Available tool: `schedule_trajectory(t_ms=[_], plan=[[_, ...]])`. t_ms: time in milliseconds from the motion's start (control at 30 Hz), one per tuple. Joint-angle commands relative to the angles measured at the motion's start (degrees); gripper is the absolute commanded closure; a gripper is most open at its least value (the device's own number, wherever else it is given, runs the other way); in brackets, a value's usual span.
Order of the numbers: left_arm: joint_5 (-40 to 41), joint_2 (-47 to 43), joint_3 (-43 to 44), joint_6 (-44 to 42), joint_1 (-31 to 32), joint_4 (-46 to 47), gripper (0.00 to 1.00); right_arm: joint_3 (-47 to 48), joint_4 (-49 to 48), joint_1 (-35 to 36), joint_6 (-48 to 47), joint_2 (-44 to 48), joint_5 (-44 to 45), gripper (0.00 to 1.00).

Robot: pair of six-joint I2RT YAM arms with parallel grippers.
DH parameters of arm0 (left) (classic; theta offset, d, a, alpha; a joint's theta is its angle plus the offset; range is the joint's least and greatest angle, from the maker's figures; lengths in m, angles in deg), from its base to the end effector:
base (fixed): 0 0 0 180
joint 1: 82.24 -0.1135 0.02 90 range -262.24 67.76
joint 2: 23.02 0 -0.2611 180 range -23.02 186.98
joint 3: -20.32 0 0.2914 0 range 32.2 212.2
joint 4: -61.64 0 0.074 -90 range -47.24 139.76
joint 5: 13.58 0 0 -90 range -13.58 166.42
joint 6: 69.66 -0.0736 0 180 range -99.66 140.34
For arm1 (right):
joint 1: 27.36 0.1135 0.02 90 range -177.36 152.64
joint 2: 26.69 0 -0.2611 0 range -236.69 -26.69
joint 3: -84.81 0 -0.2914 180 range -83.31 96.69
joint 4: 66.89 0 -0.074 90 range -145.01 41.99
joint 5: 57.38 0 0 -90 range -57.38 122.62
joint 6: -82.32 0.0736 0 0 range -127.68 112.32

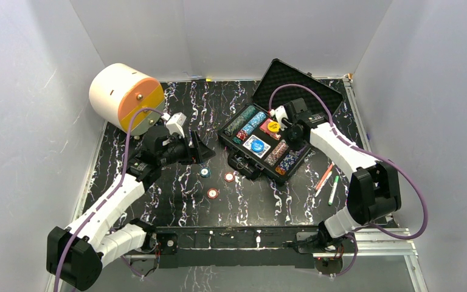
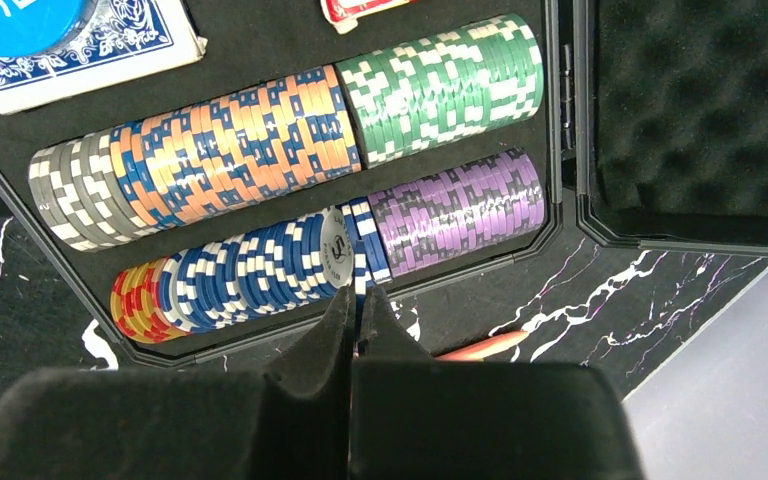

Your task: Pack up texas hold em set

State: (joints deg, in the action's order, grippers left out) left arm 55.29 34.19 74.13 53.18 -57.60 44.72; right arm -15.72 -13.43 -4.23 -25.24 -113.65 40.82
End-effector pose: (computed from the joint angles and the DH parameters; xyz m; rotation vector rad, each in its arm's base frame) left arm 0.2646 -0.1505 0.2662 0.1173 2.0359 -1.0075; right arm 0.3410 0.1343 0.2079 -0.8668 2.4778 -0.1549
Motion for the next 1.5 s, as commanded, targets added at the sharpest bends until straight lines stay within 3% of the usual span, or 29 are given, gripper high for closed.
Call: schedule_trajectory(t_ms=[0, 467, 767, 1367, 1467], plan=[[0.4, -1.5, -0.5, -0.5, 0.0, -0.5, 0.27, 1.7, 0.5, -0.2, -1.9, 0.8, -0.8, 1.00], [0.4, -1.2, -0.8, -0.1, -0.1, -0.3, 0.27, 2.3, -2.4, -0.2, -0.6, 3.3, 3.2, 1.00], [0.4, -1.4, -1.5, 0.5, 0.0, 0.3, 0.27, 0.3, -2.8, -0.2, -1.7, 6.9, -3.9, 1.00], [0.2, -1.0, -1.5, 0.5, 0.0, 0.5, 0.27, 0.7, -0.3, -0.2, -1.8, 0.3, -0.8, 1.00], [0.3, -0.7, -1.4, 0.5, 0.0, 0.6, 0.27, 0.6, 0.0, -0.2, -1.8, -0.3, 0.4, 0.94]])
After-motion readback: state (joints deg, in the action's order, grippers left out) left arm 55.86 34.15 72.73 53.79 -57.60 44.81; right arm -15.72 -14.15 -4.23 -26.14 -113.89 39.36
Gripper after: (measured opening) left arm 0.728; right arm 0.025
